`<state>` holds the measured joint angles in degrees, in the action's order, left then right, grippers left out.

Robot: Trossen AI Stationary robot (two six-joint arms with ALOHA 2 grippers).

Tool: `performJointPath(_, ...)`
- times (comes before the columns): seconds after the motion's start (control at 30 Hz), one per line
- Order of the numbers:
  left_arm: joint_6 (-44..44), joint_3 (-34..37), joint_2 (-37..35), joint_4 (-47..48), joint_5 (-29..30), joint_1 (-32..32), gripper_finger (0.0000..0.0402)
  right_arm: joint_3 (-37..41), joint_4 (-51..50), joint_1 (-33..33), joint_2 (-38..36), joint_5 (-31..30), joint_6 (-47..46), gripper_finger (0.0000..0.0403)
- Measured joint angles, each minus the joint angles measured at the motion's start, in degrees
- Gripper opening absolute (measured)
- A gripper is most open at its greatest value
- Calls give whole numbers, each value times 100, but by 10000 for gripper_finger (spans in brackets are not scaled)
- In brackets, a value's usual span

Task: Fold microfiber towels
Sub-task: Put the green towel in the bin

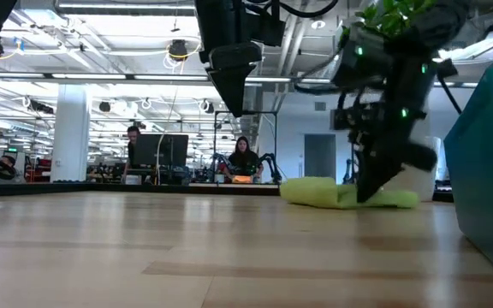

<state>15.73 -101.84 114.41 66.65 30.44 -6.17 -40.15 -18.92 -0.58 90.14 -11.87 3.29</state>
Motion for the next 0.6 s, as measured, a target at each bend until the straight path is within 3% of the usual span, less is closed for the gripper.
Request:
performJointPath(0.37, -431, 0, 0, 92, 0, -2, 158, -1318, -1669, 632, -565, 219, -2618, 10)
performJointPath(0.6, -666, 0, 0, 420, 233, -62, 158, -2079, -2904, 1413, -746, 280, -4086, 5)
